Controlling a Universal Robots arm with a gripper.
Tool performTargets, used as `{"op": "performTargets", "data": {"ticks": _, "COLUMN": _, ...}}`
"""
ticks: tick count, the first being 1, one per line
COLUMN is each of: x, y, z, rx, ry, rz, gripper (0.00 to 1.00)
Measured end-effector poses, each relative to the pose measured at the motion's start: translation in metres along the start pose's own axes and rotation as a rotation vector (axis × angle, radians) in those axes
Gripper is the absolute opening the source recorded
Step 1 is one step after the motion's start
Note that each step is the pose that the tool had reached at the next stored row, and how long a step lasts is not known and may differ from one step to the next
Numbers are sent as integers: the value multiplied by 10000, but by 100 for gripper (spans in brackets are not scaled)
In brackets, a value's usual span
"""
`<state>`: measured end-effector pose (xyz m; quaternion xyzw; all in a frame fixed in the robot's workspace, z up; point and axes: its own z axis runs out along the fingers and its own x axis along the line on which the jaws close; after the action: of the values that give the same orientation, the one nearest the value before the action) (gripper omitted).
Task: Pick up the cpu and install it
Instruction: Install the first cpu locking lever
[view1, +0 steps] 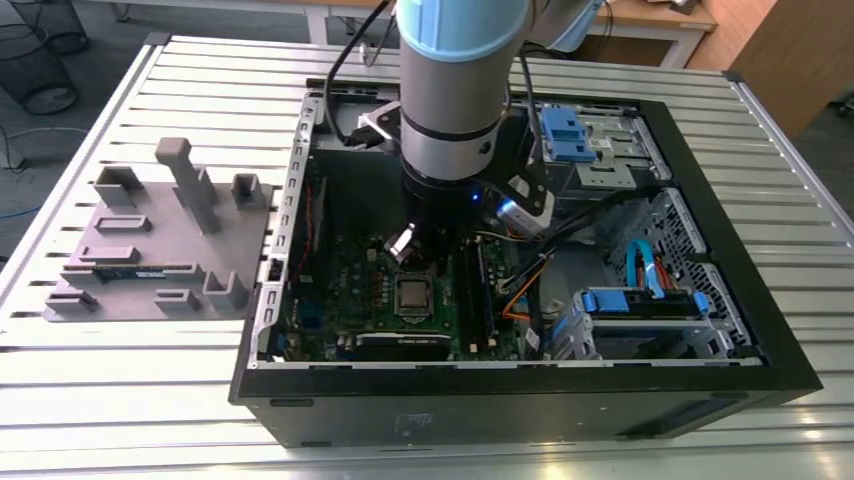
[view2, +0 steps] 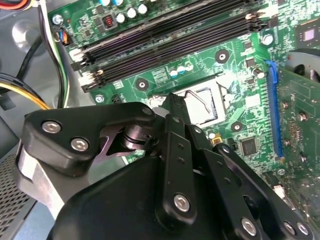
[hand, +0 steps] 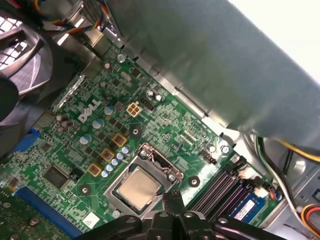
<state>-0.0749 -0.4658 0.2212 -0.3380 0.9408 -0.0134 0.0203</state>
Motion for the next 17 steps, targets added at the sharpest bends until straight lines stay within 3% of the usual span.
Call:
{"op": "performTargets", "data": {"ticks": 13, "x": 48, "y": -54, "z": 61, "rx": 12, "ry": 16, "rz": 406, "gripper": 11}}
{"op": "performTargets", "data": {"ticks": 14, "x": 48, "y": -54, "z": 62, "rx": -3, "ry": 3, "rz": 407, "gripper": 11}}
{"op": "performTargets", "data": {"ticks": 15, "x": 48, "y": -54, "z": 62, "rx": -119, "ry": -89, "rz": 414, "gripper": 11}}
{"op": "performTargets", "data": {"ticks": 17, "x": 48, "y": -54, "z": 62, "rx": -120, "ry": -89, "rz": 414, "gripper": 11}}
